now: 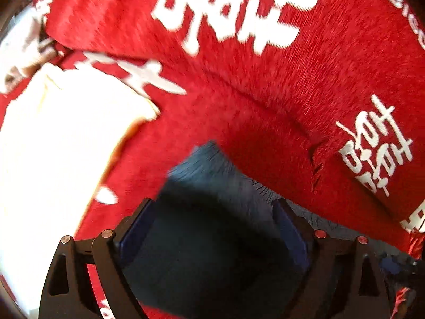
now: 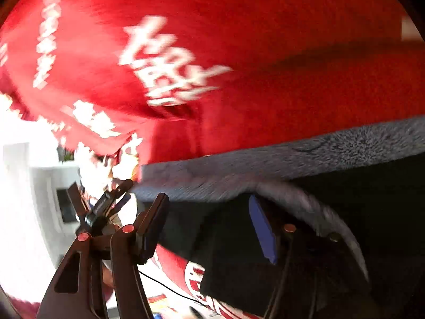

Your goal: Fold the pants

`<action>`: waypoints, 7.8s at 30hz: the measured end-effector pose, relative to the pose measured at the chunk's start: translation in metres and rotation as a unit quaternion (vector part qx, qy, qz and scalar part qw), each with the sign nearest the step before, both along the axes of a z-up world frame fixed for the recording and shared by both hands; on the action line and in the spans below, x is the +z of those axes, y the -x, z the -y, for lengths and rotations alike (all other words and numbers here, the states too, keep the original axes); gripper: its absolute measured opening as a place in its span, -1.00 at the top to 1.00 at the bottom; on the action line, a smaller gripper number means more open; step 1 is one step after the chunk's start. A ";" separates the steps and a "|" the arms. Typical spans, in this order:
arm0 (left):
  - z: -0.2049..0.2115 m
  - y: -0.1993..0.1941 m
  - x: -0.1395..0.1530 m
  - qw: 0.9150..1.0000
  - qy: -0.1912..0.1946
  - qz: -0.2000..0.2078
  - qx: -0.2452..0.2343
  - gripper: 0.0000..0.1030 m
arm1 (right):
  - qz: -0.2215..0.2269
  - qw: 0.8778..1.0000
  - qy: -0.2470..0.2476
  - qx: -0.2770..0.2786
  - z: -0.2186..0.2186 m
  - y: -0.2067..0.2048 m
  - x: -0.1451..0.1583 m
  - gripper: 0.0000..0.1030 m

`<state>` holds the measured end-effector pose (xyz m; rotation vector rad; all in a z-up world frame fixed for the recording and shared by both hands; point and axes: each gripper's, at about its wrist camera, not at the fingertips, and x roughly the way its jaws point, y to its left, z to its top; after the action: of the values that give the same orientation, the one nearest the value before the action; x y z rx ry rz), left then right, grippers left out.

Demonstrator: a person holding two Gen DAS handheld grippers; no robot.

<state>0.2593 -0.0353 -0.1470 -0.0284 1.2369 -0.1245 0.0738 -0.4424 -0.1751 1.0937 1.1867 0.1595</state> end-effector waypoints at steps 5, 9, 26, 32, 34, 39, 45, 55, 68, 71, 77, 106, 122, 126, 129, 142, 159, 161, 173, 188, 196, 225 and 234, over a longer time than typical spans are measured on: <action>0.015 0.025 -0.008 0.998 -0.029 -0.025 -0.041 -0.75 | 0.009 0.997 0.018 0.078 -0.037 -0.005 0.006 -0.17; 0.048 0.032 -0.055 0.994 -0.063 -0.055 -0.064 -0.75 | -0.026 0.989 0.084 0.123 -0.051 -0.034 -0.026 -0.17; 0.122 0.130 -0.001 0.961 -0.065 -0.052 -0.265 -0.90 | 0.001 0.993 0.038 -0.110 0.046 0.138 0.049 -0.40; 0.187 0.199 0.006 0.920 0.010 -0.082 -0.383 -0.90 | -0.018 0.974 0.020 -0.226 0.025 0.258 0.051 -0.40; 0.208 0.222 0.007 0.907 0.044 -0.101 -0.407 -0.90 | -0.042 0.965 0.019 -0.257 0.010 0.298 0.044 -0.40; 0.255 0.286 0.003 0.876 0.078 -0.147 -0.452 -0.90 | -0.095 0.940 0.004 -0.326 -0.027 0.384 0.017 -0.40; 0.274 0.316 -0.017 0.857 0.064 -0.142 -0.491 -0.90 | -0.100 0.925 -0.034 -0.365 -0.048 0.428 -0.031 -0.40; 0.285 0.330 -0.036 0.860 0.012 -0.152 -0.487 -0.03 | -0.063 0.916 -0.132 -0.374 -0.046 0.425 -0.057 0.81; 0.379 0.297 0.031 0.867 0.094 -0.129 -0.472 0.40 | 0.070 0.931 -0.067 -0.351 0.126 0.383 0.056 0.84; 0.405 0.278 0.042 0.872 0.091 -0.104 -0.469 0.10 | 0.073 0.939 -0.025 -0.335 0.173 0.359 0.073 0.84; 0.404 0.238 0.068 0.887 0.094 -0.049 -0.449 -0.53 | 0.043 0.953 0.077 -0.288 0.260 0.299 0.093 0.71; 0.309 0.190 -0.060 0.954 -0.106 -0.092 -0.265 -0.58 | -0.078 0.937 0.227 -0.254 0.245 0.307 0.085 -0.49; 0.321 0.194 -0.048 0.957 -0.099 -0.062 -0.267 -0.76 | -0.076 0.934 0.245 -0.248 0.272 0.282 0.047 0.84; 0.325 0.196 -0.061 0.952 -0.113 -0.082 -0.273 -0.76 | -0.163 0.940 0.202 -0.220 0.276 0.291 -0.005 0.68; 0.322 0.194 -0.056 0.953 -0.116 -0.083 -0.267 -0.76 | -0.195 0.929 0.239 -0.204 0.260 0.297 0.008 0.18; 0.398 0.161 -0.060 0.962 -0.095 -0.036 -0.253 -0.76 | -0.054 0.947 0.307 -0.083 0.266 0.172 0.003 0.18; 0.321 0.165 -0.052 0.966 -0.108 -0.042 -0.231 -0.90 | -0.138 0.937 0.282 -0.152 0.268 0.228 0.002 0.07; 0.295 0.165 -0.048 0.967 -0.109 -0.046 -0.224 -0.90 | -0.124 0.951 0.241 -0.151 0.247 0.237 0.004 0.07; 0.148 0.120 -0.042 0.970 -0.163 -0.038 -0.178 -0.90 | -0.053 0.995 0.024 -0.077 0.068 0.191 -0.018 -0.06; 0.023 0.055 -0.085 0.978 -0.102 -0.027 -0.183 -1.00 | -0.016 0.994 -0.072 -0.084 -0.067 0.124 -0.057 -0.07; 0.022 0.048 -0.083 0.974 -0.088 -0.033 -0.207 -1.00 | -0.017 0.997 -0.015 -0.075 -0.063 0.108 -0.032 0.82; 0.142 0.171 -0.084 0.966 -0.017 -0.093 -0.241 -1.00 | -0.057 0.974 0.212 -0.059 0.027 0.160 -0.017 0.52; 0.201 0.117 -0.047 0.968 -0.040 -0.029 -0.244 -1.00 | -0.018 0.970 0.241 -0.034 0.034 0.115 0.008 0.50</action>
<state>0.1420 -0.2362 -0.1937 0.3478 1.2858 -0.5044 -0.0416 -0.4764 -0.1672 0.7088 1.1401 -0.1962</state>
